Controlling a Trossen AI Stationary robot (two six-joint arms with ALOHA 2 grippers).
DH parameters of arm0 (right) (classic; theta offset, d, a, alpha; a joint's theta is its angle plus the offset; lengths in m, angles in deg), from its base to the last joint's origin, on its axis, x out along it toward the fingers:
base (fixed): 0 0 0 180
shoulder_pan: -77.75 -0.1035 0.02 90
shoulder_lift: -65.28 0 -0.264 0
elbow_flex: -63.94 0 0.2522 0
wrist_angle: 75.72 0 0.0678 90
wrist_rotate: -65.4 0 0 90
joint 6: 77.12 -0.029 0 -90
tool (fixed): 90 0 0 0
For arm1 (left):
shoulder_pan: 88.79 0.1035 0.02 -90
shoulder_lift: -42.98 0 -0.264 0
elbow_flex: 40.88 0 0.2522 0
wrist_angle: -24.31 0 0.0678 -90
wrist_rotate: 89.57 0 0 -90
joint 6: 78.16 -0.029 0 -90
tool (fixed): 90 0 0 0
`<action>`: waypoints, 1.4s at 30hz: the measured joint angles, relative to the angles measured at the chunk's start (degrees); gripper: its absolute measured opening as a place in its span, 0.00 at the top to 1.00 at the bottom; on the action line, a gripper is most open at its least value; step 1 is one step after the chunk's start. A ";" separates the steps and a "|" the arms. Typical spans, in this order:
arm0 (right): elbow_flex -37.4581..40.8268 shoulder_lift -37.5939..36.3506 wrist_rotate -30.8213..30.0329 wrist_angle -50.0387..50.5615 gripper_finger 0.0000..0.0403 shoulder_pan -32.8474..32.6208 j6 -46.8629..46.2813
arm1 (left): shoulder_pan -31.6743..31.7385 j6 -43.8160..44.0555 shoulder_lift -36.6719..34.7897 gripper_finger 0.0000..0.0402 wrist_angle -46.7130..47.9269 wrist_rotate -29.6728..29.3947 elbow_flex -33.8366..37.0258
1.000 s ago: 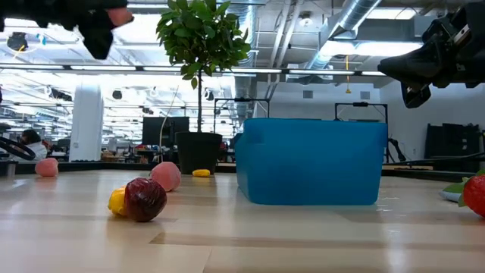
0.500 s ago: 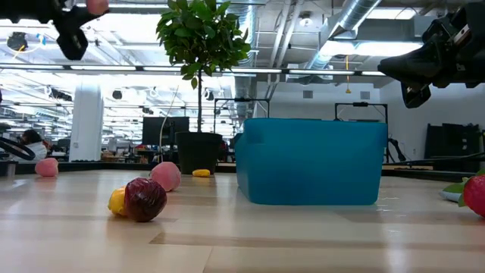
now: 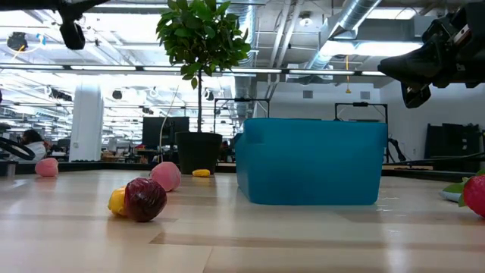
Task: Pick and placing Produce into tupperware
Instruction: Put the apricot into the blue bin
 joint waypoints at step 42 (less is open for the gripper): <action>0.00 0.00 -1.88 -0.33 0.83 0.02 0.13 | 0.00 -108.95 0.92 0.75 0.03 -15.77 -0.07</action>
